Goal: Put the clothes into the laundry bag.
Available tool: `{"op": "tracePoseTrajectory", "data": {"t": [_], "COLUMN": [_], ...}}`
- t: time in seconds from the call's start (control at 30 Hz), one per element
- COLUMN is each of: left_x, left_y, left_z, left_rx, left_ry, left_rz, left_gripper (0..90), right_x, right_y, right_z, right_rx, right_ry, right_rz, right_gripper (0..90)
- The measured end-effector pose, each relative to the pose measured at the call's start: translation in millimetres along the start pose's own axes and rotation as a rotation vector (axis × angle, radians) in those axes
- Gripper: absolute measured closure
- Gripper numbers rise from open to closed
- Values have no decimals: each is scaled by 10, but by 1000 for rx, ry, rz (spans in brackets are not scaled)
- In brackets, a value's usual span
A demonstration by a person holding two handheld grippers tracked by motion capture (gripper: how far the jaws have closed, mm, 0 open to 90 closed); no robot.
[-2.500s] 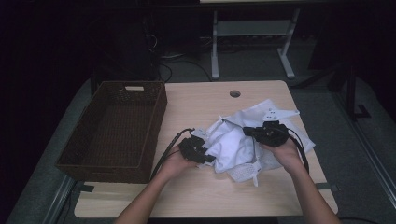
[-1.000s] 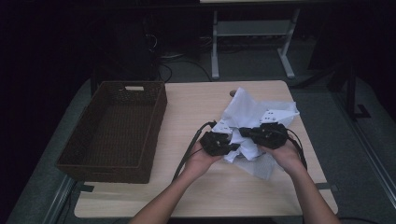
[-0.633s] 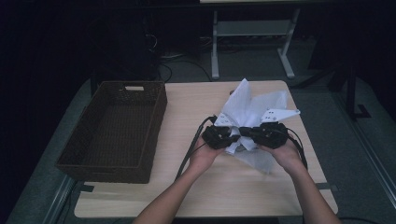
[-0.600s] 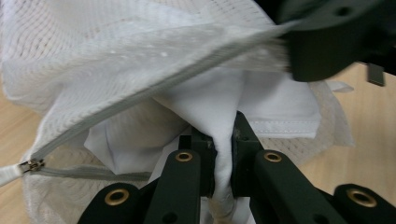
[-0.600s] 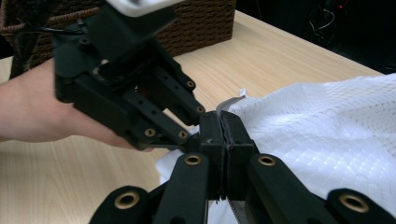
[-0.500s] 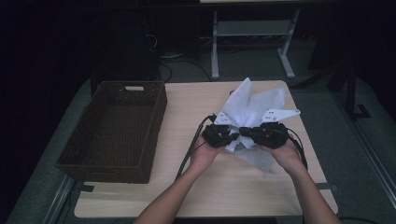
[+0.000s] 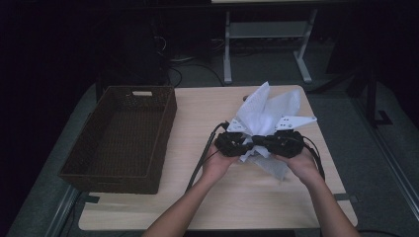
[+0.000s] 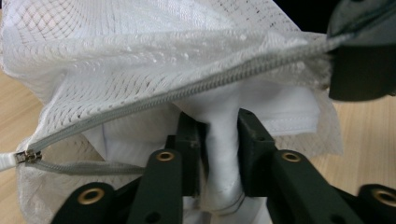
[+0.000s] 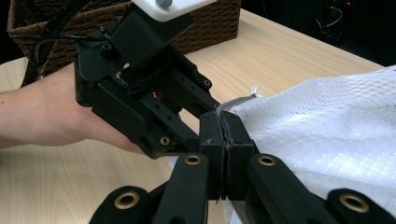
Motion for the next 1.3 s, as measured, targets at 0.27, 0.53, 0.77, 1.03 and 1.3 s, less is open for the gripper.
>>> {"op": "tracePoseTrajectory", "data": {"t": [0.27, 0.53, 0.77, 1.03, 1.3], "left_x": [-47, -31, 266, 551, 659], "left_y": [114, 297, 518, 565, 502], "left_z": [128, 514, 698, 507, 233], "left_rx": [28, 53, 92, 108, 131], "left_ry": [31, -5, -88, -97, -71], "left_rz": [-14, -51, 4, 77, 88], "left_gripper": [534, 452, 436, 404, 424], "right_x": [-29, 18, 36, 19, -7], "right_y": [18, 22, 73, 127, 136], "right_z": [-3, -10, 67, 78, 95], "right_rx": [3, 13, 23, 33, 27], "right_ry": [0, -3, -1, -1, -2], "right_rz": [-6, 6, 5, -3, -11], "right_gripper": [885, 885, 885, 885, 884]}}
Point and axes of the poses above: each handheld gripper's, and its own axes: z roughly backward along the jaws, y roughly out of its underside, x roughly to its left, the point moved 3 cm from there along -z, roughly forward along the jaws, and after that the axes turned 6 degrees about y, right-handed, at the moved point
